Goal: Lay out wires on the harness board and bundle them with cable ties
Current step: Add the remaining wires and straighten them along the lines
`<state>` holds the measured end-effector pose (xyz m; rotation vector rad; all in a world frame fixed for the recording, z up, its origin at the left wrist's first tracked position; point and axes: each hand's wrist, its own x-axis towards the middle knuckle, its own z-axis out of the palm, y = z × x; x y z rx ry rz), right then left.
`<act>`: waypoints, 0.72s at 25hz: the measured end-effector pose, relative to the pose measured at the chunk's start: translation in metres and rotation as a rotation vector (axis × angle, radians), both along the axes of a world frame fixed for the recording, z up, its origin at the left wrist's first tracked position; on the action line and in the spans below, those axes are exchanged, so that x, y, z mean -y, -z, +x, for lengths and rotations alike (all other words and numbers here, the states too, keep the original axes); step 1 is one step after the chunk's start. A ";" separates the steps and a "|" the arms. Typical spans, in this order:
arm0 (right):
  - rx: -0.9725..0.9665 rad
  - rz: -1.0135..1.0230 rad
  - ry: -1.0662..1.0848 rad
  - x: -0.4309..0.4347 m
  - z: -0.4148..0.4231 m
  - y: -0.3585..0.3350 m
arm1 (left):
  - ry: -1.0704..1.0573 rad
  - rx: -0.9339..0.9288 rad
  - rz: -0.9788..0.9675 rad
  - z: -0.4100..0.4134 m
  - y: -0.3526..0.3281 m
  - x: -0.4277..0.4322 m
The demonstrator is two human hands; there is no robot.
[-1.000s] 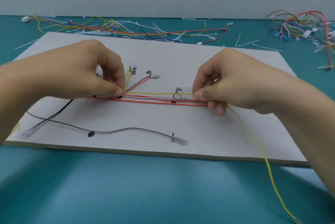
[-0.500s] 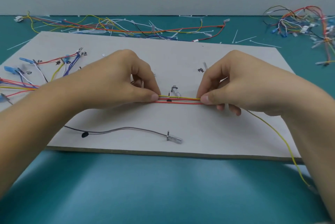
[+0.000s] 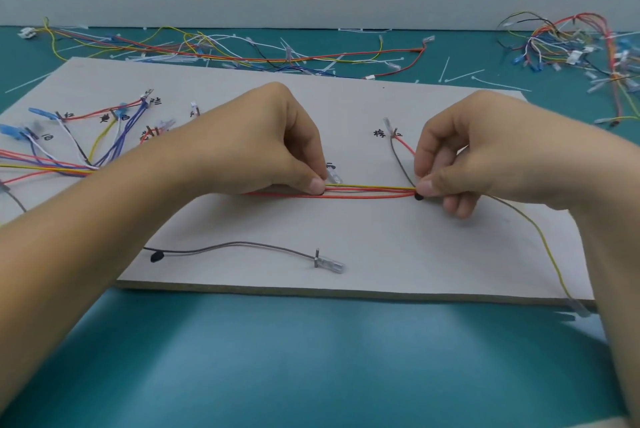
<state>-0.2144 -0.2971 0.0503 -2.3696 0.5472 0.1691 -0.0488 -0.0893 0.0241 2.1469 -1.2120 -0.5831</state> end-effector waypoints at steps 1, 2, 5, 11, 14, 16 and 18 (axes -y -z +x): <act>-0.003 -0.035 0.003 0.000 0.000 0.000 | 0.006 0.020 -0.011 -0.001 0.001 -0.001; -0.009 -0.090 -0.010 -0.001 0.000 0.000 | 0.011 0.048 -0.024 -0.003 0.003 -0.002; 0.022 -0.378 -0.118 -0.007 0.000 0.002 | 0.008 0.154 -0.096 -0.009 0.009 -0.005; 0.119 -0.480 -0.173 -0.021 0.007 0.010 | 0.047 0.308 -0.174 -0.009 0.012 -0.014; 0.226 -0.391 -0.182 -0.040 0.022 0.021 | 0.001 0.392 -0.111 0.010 0.007 -0.045; 0.276 -0.316 -0.198 -0.053 0.031 0.025 | -0.035 0.428 -0.037 0.019 0.000 -0.063; 0.301 -0.246 -0.191 -0.055 0.034 0.026 | -0.027 0.410 0.008 0.023 -0.007 -0.068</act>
